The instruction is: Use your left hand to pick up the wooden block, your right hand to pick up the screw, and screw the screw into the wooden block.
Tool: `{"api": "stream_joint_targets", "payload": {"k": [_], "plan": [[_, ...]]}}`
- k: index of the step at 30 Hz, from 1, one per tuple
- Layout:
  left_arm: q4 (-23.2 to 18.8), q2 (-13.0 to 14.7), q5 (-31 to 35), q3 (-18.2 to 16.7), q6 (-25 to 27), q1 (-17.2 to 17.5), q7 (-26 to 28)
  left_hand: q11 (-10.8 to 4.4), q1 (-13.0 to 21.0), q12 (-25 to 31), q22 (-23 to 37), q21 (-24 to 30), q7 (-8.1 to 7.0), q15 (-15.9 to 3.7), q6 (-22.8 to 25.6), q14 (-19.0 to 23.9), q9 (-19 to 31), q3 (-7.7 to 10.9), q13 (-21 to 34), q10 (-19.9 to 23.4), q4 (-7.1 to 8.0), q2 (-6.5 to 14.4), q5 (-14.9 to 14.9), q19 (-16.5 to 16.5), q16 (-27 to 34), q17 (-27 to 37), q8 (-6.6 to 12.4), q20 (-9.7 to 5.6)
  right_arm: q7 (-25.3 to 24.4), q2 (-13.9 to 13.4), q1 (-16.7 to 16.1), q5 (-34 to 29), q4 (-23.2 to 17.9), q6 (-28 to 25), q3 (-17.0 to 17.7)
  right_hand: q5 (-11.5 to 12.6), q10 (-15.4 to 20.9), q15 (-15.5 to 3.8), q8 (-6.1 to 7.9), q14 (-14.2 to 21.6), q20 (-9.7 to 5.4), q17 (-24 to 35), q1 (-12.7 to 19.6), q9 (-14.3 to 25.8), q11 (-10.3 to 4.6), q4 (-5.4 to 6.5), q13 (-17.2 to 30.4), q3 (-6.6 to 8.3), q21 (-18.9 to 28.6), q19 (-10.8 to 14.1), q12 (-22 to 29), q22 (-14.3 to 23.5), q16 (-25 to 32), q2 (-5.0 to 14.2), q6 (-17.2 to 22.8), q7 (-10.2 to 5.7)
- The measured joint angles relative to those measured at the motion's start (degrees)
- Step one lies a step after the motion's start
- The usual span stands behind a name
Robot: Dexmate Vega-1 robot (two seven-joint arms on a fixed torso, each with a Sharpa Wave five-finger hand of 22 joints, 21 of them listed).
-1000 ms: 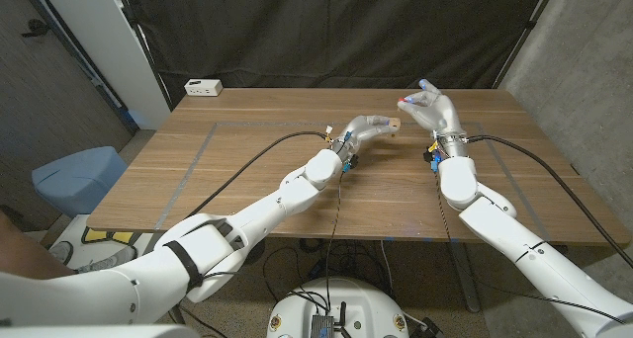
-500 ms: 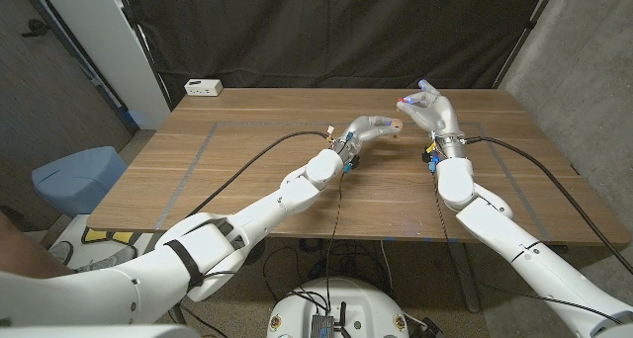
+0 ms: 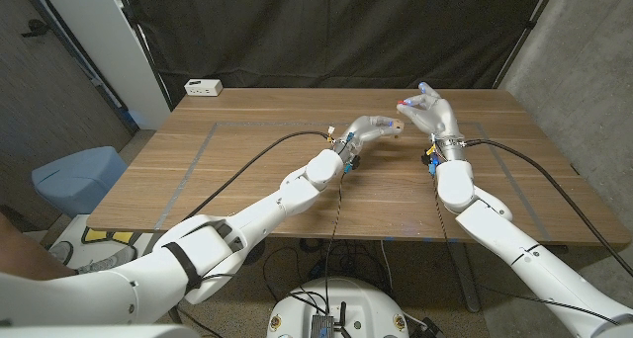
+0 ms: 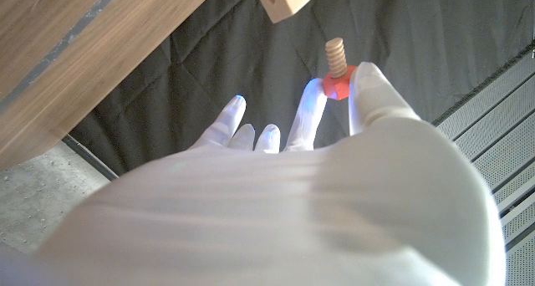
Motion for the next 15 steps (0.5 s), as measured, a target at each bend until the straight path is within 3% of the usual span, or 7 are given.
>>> {"api": "stream_joint_targets", "payload": {"k": [15], "plan": [[-2.4, 0.7, 0.7, 0.1, 1.2, 1.0, 0.7, 0.01, -0.1, -0.1, 0.0, 0.0, 0.0, 0.0, 0.0, 0.0, 0.0, -0.18, 0.0, 0.0, -0.18, 0.1, 0.0, 0.0, 0.0, 0.0, -0.18, 0.0, -0.5, -0.2, -1.1, 0.0, -0.2, 0.6, 0.6, 0.0, -0.2, 0.0, 0.0, 0.0, 0.0, 0.0, 0.0, -0.4, -0.21, -0.18, 0.0, -0.18, 0.0, 0.0, 0.0, 0.0, 0.0, 0.0, -0.4, 0.04]]}}
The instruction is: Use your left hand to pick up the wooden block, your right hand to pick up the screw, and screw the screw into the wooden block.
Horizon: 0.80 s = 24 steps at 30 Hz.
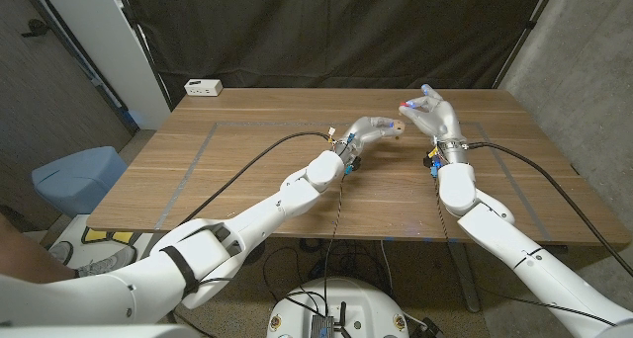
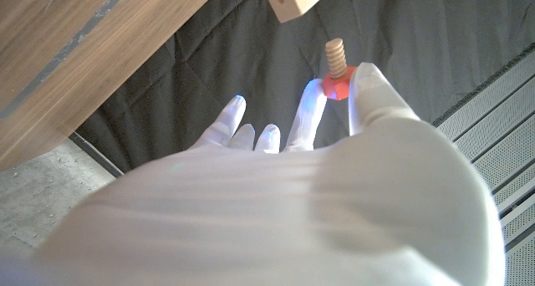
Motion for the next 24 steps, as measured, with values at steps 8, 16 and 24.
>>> {"api": "stream_joint_targets", "payload": {"k": [8, 16, 24], "plan": [[-0.6, 0.1, 0.3, 0.1, 0.3, 0.3, 0.2, 0.0, 0.0, -0.3, 0.0, 0.0, 0.0, 0.0, 0.0, 0.0, 0.0, 0.03, 0.0, 0.0, 0.03, 0.0, 0.0, 0.0, 0.0, 0.0, -0.01, 0.0, -0.1, -0.2, -0.5, 0.1, 0.0, 0.5, 0.4, 0.0, 0.0, 0.0, 0.0, 0.0, 0.0, 0.0, 0.5, -0.3, 0.0, -0.01, 0.0, -0.01, 0.0, 0.0, 0.0, 0.0, 0.0, 0.46, 0.0, 0.0], [-0.9, 0.1, 0.5, 0.2, 0.4, 0.3, 0.4, 0.01, 0.0, -0.4, 0.0, 0.0, 0.0, 0.0, 0.0, 0.0, 0.0, 0.03, 0.3, 0.0, 0.03, 0.0, -0.1, 0.0, 0.0, 0.0, 0.0, 0.0, -0.3, -0.2, -0.8, 0.3, 0.3, 1.0, 0.7, 0.0, 0.0, 0.0, -0.01, 0.0, 0.0, 0.0, 0.5, -0.3, 0.0, -0.01, 0.0, -0.01, 0.0, 0.0, 0.0, 0.0, 0.0, 0.45, 0.0, 0.01], [-1.2, 0.1, 0.7, 0.3, 0.4, 0.5, 0.6, -0.01, 0.0, -0.4, 0.0, 0.0, 0.0, 0.0, 0.0, 0.0, 0.0, 0.03, 0.3, 0.0, 0.03, 0.0, -0.2, 0.0, 0.0, 0.0, 0.0, 0.0, -0.3, -0.1, -0.9, 0.3, 0.8, 1.6, 0.7, 0.0, 0.0, 0.0, -0.01, 0.0, -0.15, 0.0, 0.5, -0.3, 0.0, -0.01, 0.0, -0.01, 0.0, -0.1, 0.0, 0.0, 0.0, 0.45, 0.0, 0.01]]}}
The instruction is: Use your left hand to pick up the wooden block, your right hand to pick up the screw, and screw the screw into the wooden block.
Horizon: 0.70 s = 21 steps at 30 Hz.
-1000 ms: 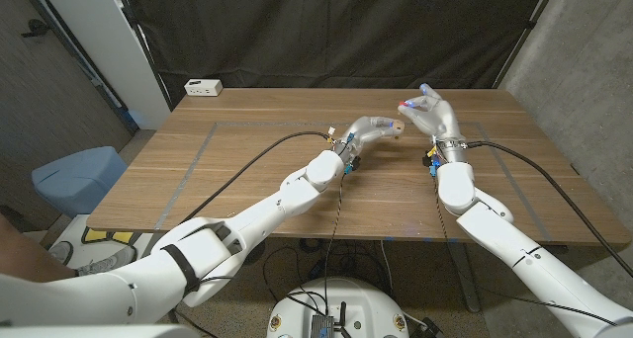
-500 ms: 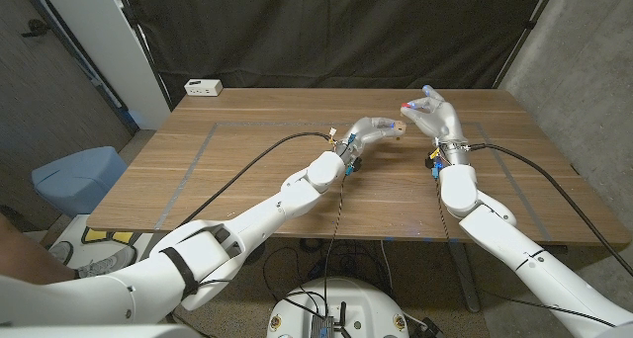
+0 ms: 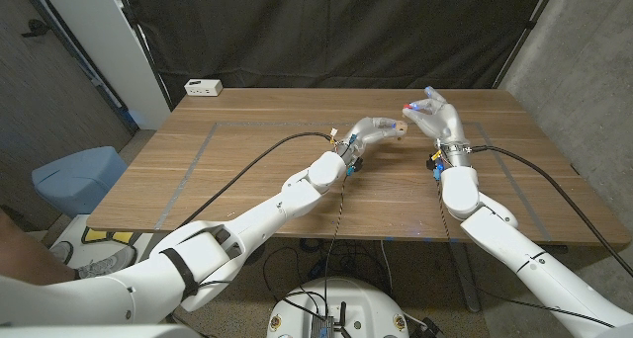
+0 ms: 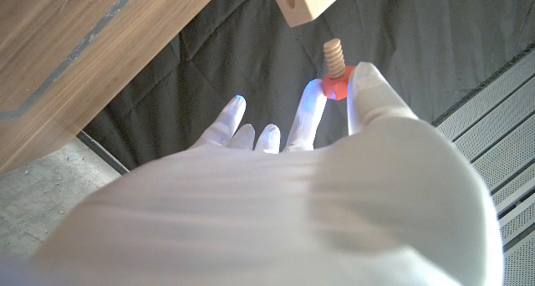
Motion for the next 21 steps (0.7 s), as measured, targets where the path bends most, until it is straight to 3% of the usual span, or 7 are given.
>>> {"api": "stream_joint_targets", "payload": {"k": [21], "plan": [[0.3, -0.2, 0.3, 0.0, -0.3, 0.0, 0.4, 0.12, 0.0, -0.2, 0.0, 0.0, 0.0, 0.0, 0.0, 0.0, 0.0, -0.42, 0.0, 0.5, 0.04, 0.0, 0.2, 0.0, 0.0, 0.0, 0.0, 0.0, 0.0, 0.2, 0.1, -0.1, 1.2, 0.7, -0.1, 0.0, 0.0, 0.0, 0.0, 0.0, -0.07, 0.0, 0.0, 0.0, 0.0, 0.04, 0.0, -0.45, 0.0, -0.1, 0.0, 0.0, 0.0, 0.0, 0.0, 0.0]]}}
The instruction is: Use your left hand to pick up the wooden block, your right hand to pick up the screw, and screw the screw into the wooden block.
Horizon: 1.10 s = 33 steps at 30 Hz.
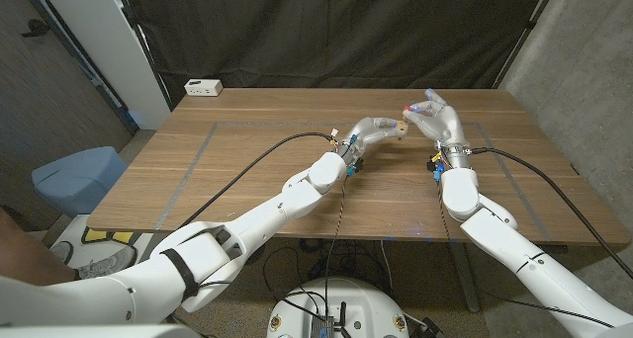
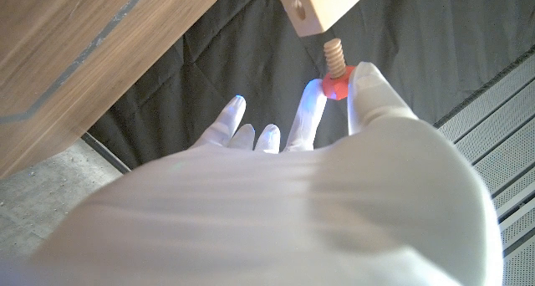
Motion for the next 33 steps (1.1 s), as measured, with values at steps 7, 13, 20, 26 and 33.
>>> {"api": "stream_joint_targets", "payload": {"k": [7, 13, 20, 26, 33], "plan": [[0.5, -0.1, 0.0, 0.0, -0.3, -0.2, 0.0, 0.0, 0.0, 0.0, 0.0, 0.0, 0.0, 0.0, 0.0, 0.0, 0.1, -0.03, 0.0, 0.0, -0.03, 0.0, 0.0, 0.0, 0.0, 0.0, -0.04, 0.0, 0.0, 0.1, 0.2, 0.0, 0.5, 0.1, -0.1, 0.0, 0.0, 0.0, 0.0, 0.0, 0.0, 0.0, 0.0, 0.0, 0.0, 0.0, 0.0, 0.0, 0.0, 0.0, 0.0, 0.0, 0.0, 0.01, 0.0, 0.0], [0.8, -0.2, 0.0, 0.0, -0.4, -0.4, -0.1, 0.01, 0.0, 0.0, 0.0, 0.0, 0.0, 0.0, 0.0, 0.0, 0.3, 0.05, 0.0, 0.0, 0.05, 0.0, -0.1, 0.0, 0.0, 0.0, -0.07, 0.0, 0.1, 0.1, 0.4, 0.1, 0.9, 0.1, -0.3, 0.0, 0.0, 0.0, 0.0, 0.0, 0.0, 0.0, 0.2, 0.0, 0.0, 0.0, 0.0, 0.0, 0.0, 0.0, 0.0, 0.0, 0.0, 0.25, 0.0, 0.0], [1.6, -0.4, -0.1, 0.0, -0.8, -0.8, -0.4, -0.01, 0.7, -0.3, 0.0, 0.0, 0.0, 0.0, 0.0, 0.0, 0.3, 0.09, 0.0, 0.0, 0.09, 0.4, -0.2, 0.0, 0.0, 0.0, -0.23, 0.0, 0.1, 0.2, 0.6, 0.1, 1.2, 0.1, -0.4, 0.0, 0.0, 0.0, 0.0, 0.0, 0.0, 0.1, 0.3, 0.0, 0.0, 0.16, 0.0, -0.17, 0.0, 0.0, 0.0, 0.0, 0.0, 0.31, 0.0, 0.0], [2.3, -0.7, -0.2, 0.0, -1.0, -1.1, -0.5, -0.11, 0.7, -0.3, 0.0, 0.0, 0.0, 0.0, 0.0, 0.0, 0.3, 0.09, 0.0, 0.1, 0.09, 0.4, 0.0, 0.0, 0.0, 0.0, -0.23, 0.0, 0.1, 0.2, 0.7, 0.2, 1.2, 0.0, -0.5, 0.0, 0.0, 0.0, 0.25, 0.0, 0.0, 0.1, 0.3, 0.0, 0.0, -0.06, 0.0, -0.39, 0.0, 0.0, 0.0, 0.0, 0.0, 0.31, 0.0, 0.0], [2.9, -0.9, -0.3, 0.1, -1.3, -1.3, -0.7, -0.11, 0.7, -0.4, 0.0, 0.0, 0.0, 0.24, 0.0, 0.3, 0.2, 0.09, 0.3, 0.1, 0.09, 0.4, 0.0, 0.0, 0.0, 0.0, -0.23, 0.0, 0.1, 0.2, 0.7, 0.2, 1.2, -0.4, -0.6, 0.0, 0.0, 0.0, 0.45, 0.0, 0.0, 0.1, 0.3, -0.1, 0.0, 0.08, 0.0, -0.54, 0.0, 0.0, 0.0, 0.0, 0.0, 0.3, 0.0, 0.0]]}}
